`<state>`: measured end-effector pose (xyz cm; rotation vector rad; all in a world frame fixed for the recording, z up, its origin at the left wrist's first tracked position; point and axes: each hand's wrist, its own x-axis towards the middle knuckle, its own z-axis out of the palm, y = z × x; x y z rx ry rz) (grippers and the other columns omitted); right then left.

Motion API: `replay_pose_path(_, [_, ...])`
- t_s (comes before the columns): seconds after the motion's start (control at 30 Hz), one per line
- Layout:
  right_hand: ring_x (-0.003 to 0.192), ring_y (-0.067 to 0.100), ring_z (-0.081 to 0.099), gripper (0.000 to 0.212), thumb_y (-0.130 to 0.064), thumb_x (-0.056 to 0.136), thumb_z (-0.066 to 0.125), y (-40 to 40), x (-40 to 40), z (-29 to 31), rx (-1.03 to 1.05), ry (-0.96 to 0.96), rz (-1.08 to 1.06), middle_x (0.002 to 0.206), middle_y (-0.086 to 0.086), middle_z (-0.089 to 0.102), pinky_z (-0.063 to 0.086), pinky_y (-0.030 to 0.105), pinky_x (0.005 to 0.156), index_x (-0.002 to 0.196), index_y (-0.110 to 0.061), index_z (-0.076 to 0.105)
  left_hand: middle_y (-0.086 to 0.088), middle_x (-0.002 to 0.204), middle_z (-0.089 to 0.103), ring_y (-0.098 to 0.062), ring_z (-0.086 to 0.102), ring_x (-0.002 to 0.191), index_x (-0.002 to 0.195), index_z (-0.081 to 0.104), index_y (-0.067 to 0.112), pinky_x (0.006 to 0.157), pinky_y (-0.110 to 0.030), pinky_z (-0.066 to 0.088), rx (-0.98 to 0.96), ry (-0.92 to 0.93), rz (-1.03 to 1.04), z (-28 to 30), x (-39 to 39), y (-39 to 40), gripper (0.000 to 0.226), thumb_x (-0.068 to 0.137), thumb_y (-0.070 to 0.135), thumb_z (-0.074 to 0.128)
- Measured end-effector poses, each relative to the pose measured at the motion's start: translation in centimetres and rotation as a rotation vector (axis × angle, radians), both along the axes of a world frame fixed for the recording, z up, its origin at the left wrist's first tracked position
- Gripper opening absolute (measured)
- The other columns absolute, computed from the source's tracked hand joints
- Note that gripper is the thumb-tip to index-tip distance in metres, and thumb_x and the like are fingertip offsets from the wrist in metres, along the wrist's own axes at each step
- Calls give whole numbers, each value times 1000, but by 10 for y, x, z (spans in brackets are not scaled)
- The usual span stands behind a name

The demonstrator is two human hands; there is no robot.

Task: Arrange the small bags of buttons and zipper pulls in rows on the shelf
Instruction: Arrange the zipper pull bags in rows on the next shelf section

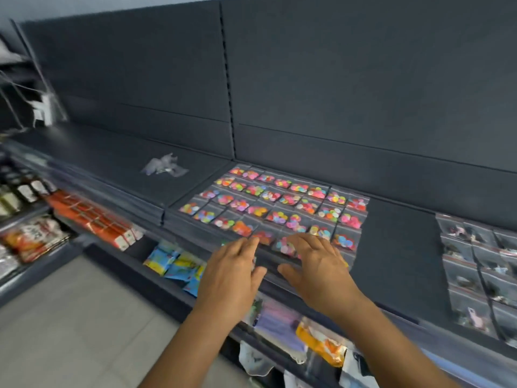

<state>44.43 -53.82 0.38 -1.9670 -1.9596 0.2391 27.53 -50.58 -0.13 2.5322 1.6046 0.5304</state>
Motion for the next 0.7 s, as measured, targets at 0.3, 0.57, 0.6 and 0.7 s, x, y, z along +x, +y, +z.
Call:
replay_pose_path(0.3, [140, 17, 21, 63, -50, 92, 46, 71, -91, 4, -27, 9, 173, 151, -6, 29, 15, 37, 116, 146, -24, 26, 3, 145, 40, -18, 35, 131, 146, 27, 23, 108, -30, 28, 4, -44, 169, 1, -93, 42, 58, 95, 41, 46])
replay_pose_path(0.57, [140, 16, 23, 60, -50, 91, 48, 165, -143, 3, -24, 16, 255, 151, -6, 30, 13, 35, 115, 143, -27, 31, 1, 142, 44, -17, 36, 131, 146, 30, 22, 108, -29, 28, 23, -45, 262, 3, -147, 123, 57, 95, 41, 47])
replay_pose_path(0.6, [139, 16, 23, 59, -49, 91, 48, 181, -148, 3, -18, 18, 258, 151, -6, 30, 14, 35, 115, 143, -27, 32, 2, 143, 44, -17, 35, 131, 146, 30, 22, 108, -28, 27, 25, -45, 258, 3, -152, 138, 57, 95, 41, 46])
replay_pose_path(0.7, [139, 16, 23, 61, -49, 91, 48, 229, -158, 5, -2, 25, 265, 151, -4, 31, 16, 34, 115, 144, -24, 31, 2, 145, 41, -16, 34, 133, 146, 28, 21, 108, -27, 25, 33, -37, 246, 6, -163, 186, 57, 96, 40, 45])
